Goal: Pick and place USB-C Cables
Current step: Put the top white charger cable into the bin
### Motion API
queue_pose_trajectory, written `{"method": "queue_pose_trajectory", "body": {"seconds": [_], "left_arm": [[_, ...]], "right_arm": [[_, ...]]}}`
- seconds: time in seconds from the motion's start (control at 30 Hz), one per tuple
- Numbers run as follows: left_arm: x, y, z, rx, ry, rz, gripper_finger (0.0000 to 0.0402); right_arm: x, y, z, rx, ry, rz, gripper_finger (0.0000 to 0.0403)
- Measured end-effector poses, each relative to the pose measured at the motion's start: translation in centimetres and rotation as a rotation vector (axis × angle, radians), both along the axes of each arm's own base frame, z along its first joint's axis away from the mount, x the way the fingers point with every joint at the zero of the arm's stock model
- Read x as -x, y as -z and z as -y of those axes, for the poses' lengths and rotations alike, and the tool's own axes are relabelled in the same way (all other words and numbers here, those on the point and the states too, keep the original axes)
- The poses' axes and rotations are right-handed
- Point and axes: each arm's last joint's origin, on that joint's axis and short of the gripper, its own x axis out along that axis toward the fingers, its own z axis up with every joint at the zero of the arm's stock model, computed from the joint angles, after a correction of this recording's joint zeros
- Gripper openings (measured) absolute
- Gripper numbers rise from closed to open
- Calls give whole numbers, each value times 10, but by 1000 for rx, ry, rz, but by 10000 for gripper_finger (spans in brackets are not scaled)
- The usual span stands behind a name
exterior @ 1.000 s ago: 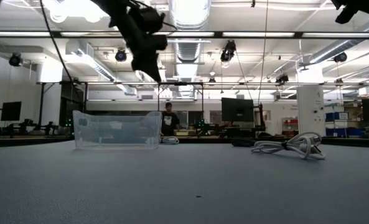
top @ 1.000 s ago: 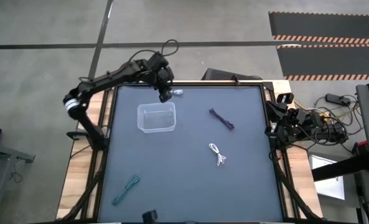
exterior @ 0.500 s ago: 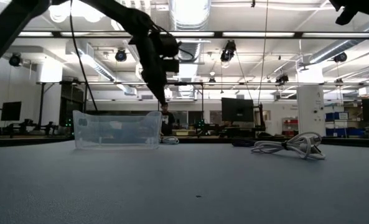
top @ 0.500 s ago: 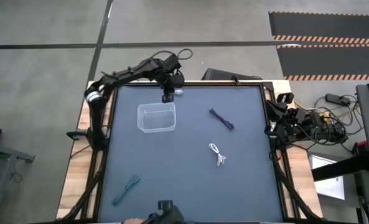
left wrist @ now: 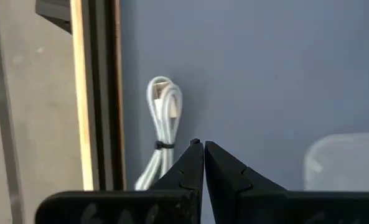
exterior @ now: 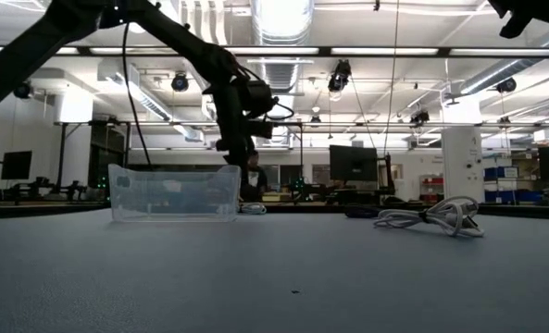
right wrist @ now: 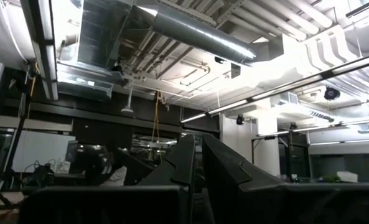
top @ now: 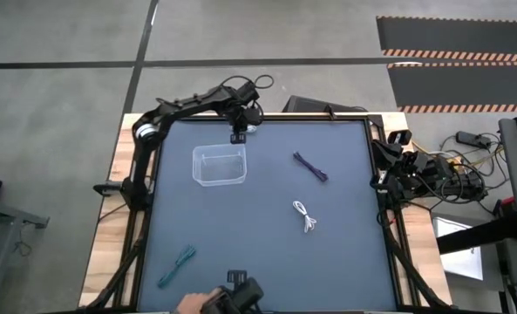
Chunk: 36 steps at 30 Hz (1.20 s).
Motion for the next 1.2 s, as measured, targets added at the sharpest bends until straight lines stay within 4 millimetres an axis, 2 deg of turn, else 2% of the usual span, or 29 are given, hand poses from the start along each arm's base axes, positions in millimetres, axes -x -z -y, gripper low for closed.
{"method": "queue_pose_trajectory", "body": {"seconds": [0.67, 0.8, 1.07, 1.2], "left_arm": [[3, 7, -19, -51, -11, 34, 4], [4, 8, -20, -50, -12, 33, 37], [4, 8, -20, -48, -13, 32, 136], [5, 13, -19, -39, -13, 22, 163]], "right_arm": [[0, 0, 0, 6, 4, -3, 22], [0, 0, 0, 6, 4, -4, 22], [0, 0, 0, 6, 4, -5, 22], [0, 0, 0, 6, 4, -5, 22]]}}
